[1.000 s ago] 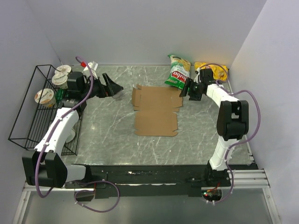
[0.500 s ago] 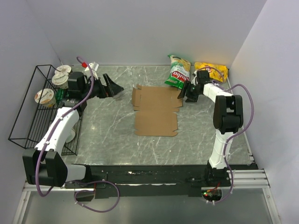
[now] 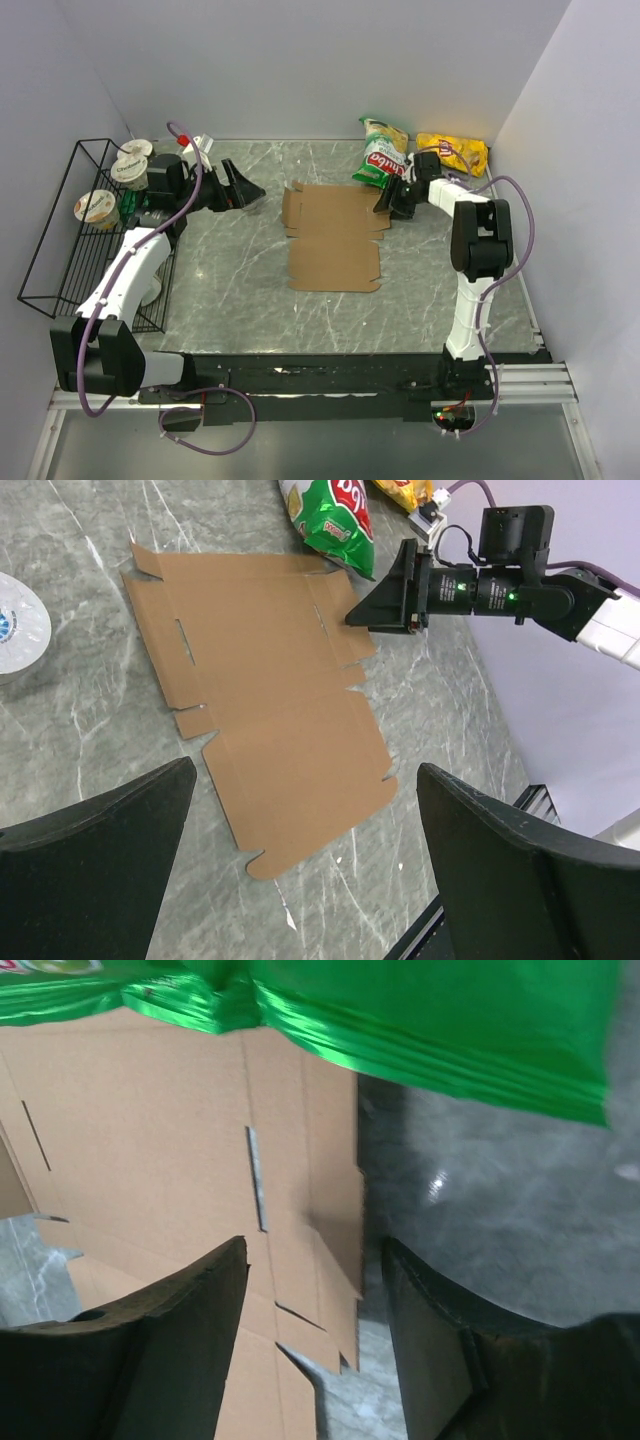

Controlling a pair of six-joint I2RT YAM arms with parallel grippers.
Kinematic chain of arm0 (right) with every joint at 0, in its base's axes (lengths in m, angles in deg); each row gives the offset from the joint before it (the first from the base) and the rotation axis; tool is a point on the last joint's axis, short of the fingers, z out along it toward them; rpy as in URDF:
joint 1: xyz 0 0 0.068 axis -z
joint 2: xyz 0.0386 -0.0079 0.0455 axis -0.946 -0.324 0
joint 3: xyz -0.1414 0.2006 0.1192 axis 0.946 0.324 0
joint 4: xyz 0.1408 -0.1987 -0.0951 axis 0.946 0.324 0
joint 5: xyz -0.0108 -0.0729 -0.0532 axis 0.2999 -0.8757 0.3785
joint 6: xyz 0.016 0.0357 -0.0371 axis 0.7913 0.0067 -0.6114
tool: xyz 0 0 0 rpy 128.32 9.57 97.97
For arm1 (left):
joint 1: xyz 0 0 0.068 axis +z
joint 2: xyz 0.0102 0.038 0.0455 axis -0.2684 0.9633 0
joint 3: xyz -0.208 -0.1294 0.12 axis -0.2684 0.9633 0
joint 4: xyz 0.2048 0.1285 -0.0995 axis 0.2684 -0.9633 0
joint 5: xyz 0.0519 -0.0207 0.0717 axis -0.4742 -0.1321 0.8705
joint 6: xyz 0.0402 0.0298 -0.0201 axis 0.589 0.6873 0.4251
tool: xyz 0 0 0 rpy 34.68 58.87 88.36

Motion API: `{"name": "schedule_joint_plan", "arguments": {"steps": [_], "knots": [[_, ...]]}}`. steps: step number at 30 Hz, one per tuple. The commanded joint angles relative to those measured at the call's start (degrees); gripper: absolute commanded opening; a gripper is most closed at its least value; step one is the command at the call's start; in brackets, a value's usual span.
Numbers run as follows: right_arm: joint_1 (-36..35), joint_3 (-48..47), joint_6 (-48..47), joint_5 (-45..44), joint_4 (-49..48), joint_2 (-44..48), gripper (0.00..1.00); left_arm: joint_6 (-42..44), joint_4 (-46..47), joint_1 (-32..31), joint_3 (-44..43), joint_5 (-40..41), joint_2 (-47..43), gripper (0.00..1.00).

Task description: Fold the paper box

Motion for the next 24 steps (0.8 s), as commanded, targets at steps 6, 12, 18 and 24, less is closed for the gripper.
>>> {"name": "schedule_joint_plan", "arguments": {"steps": [6, 12, 18, 24], "knots": [[-1.41, 0.2, -1.14, 2.51, -3.22, 0.28, 0.41, 0.96, 0.1, -0.19, -2.27, -0.88, 0.27, 0.99], [-1.5, 5.2, -2.63, 4.53, -8.24, 7.83, 0.1, 1.14, -0.08, -0.19, -2.45, -0.71, 1.59, 0.99], [-1.94, 15.03, -6.23, 6.12, -11.76, 20.38, 0.0, 1.14, 0.18, -0.19, -2.19, -0.09, 1.86, 0.99], [-2.2, 27.95, -8.26, 5.42, -13.08, 40.05, 0.0, -0.17, 2.03, 1.3, -1.4, -2.63, 1.85, 0.96]]}}
